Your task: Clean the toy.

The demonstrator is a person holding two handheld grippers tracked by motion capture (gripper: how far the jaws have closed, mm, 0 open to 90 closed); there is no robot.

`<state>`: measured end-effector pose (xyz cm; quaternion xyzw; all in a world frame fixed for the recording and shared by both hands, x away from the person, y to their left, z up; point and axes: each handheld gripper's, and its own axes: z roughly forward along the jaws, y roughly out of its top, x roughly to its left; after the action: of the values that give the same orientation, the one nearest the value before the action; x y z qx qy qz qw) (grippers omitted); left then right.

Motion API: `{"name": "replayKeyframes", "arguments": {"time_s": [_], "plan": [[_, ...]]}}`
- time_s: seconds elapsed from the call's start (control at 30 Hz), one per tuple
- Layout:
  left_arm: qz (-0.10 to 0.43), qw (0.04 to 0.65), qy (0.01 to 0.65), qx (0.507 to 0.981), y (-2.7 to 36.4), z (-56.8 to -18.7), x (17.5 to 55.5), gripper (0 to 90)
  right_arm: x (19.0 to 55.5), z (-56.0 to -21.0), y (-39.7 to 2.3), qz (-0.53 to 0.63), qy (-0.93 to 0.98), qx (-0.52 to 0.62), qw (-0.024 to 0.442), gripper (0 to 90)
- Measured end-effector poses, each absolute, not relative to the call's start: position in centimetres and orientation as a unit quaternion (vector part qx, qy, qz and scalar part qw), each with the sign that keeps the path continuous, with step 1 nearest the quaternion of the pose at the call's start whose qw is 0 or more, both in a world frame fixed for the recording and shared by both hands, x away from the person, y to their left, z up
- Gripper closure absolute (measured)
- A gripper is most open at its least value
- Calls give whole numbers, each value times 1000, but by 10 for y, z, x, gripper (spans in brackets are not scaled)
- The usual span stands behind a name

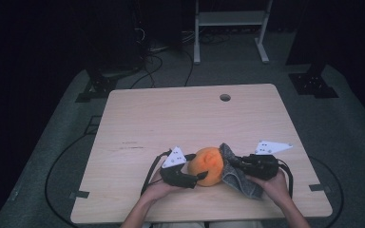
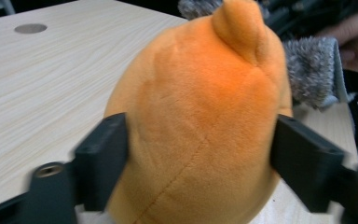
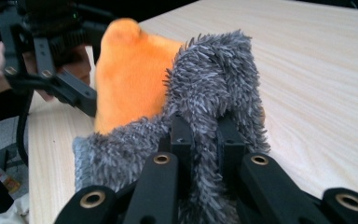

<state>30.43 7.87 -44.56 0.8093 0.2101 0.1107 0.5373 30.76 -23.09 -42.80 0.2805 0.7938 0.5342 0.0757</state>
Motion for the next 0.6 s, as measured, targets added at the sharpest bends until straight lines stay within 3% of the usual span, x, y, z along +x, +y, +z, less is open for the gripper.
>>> {"name": "replayKeyframes", "arguments": {"time_s": [0.17,0.5,0.6], "plan": [[122,536,219,806,75,-438,300,443,295,-408,-219,577,780,231,74,805],[96,539,238,802,84,-429,299,467,307,-428,-221,539,793,278,63,805],[101,537,239,802,81,-429,299,463,303,-420,-223,556,783,270,71,805]]}}
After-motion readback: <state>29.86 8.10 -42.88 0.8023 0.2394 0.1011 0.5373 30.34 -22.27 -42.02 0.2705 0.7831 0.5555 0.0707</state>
